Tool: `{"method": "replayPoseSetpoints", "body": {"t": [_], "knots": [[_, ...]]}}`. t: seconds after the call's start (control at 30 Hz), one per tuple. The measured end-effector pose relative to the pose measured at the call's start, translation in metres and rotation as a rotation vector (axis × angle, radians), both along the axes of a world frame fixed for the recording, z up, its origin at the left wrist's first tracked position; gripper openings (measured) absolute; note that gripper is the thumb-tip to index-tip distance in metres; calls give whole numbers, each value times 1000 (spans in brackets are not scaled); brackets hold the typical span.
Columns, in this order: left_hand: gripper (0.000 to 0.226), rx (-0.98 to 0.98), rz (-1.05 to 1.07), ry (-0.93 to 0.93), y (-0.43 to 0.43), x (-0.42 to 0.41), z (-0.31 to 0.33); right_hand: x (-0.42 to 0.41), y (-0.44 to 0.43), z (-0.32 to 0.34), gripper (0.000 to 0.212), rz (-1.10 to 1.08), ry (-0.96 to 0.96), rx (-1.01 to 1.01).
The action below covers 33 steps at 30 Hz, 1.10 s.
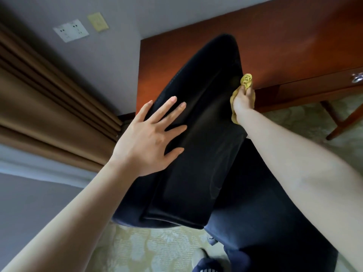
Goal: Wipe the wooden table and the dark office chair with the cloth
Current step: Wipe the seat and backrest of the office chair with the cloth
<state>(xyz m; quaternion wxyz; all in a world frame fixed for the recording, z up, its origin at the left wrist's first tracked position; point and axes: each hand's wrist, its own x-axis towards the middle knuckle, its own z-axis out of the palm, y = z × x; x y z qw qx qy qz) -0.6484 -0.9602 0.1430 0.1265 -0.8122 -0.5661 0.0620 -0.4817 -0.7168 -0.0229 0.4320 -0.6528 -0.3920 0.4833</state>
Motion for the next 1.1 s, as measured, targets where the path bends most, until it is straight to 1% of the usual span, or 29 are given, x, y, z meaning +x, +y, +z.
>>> {"method": "replayPoseSetpoints", "body": {"t": [0.07, 0.17, 0.23, 0.3, 0.37, 0.47, 0.57, 0.73, 0.83, 0.97, 1.1], "knots": [[54, 9, 3, -5, 1, -2, -1, -9, -22, -8, 44, 15, 10, 75], [55, 21, -9, 1, 2, -2, -3, -19, -75, -10, 49, 139, 23, 197], [54, 26, -14, -5, 2, -2, -3, -21, -111, -16, 48, 212, -18, 267], [54, 18, -14, -11, 1, 0, -3, -20, -151, -20, 51, 283, -54, 212], [53, -4, 3, -1, 3, 0, -4, -24, -187, -23, 51, 368, -40, 183], [57, -24, 14, 19, 0, 1, 0, -29, -238, -16, 53, 403, -22, 220], [61, -36, 20, 31, 0, 3, 0, -34, -280, -12, 56, 450, 0, 176], [63, -32, 6, 31, -3, 4, -1, -33, -342, -6, 58, 566, -30, 226], [61, 4, -5, -48, -5, 4, -1, -35, -357, 3, 56, 556, -83, 304], [64, 25, 19, -167, -6, 4, 0, -50, -345, 27, 51, 510, -153, 391], [68, 31, 38, -180, -9, 4, -1, -62, -315, 43, 50, 436, -222, 453]]}}
